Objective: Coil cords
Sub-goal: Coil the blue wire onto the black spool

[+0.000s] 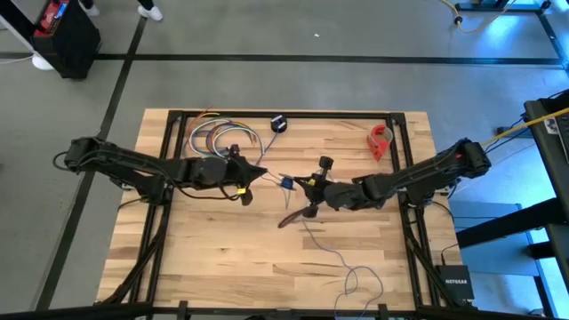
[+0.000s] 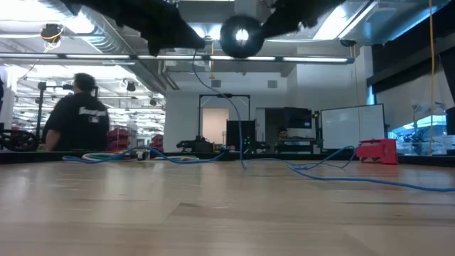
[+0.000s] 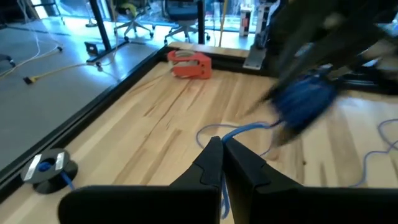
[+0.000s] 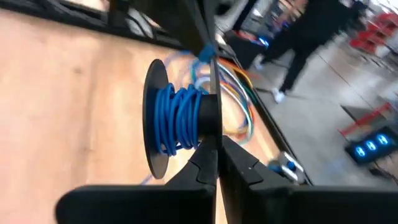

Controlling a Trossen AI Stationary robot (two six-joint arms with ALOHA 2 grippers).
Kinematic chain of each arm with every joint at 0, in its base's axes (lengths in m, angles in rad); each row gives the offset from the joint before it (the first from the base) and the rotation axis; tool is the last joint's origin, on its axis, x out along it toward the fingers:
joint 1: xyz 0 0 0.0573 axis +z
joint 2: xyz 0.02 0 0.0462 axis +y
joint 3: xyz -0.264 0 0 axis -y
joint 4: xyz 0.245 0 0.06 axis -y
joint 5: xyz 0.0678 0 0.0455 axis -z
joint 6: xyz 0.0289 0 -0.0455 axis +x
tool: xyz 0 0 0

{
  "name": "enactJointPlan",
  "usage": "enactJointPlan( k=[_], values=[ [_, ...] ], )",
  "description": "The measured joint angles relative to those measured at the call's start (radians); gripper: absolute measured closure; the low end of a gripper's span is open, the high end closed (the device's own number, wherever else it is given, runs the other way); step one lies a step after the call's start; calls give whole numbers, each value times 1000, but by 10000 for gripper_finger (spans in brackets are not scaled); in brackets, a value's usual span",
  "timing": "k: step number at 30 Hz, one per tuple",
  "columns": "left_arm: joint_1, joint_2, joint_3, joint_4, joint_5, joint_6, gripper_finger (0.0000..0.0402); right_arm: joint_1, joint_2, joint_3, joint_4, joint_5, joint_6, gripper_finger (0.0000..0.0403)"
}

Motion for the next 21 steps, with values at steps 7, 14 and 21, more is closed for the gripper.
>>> enactJointPlan(
  k=[7,14,21],
  values=[
    [-24,0,1,64,1,-4,400,-81,68,-1,71,22,15,398],
    [-35,26,1,170,0,-7,400,-124,85,-2,167,-19,9,398],
    [-63,117,2,391,-2,36,400,-124,86,-2,252,-50,-4,398]
  ],
)
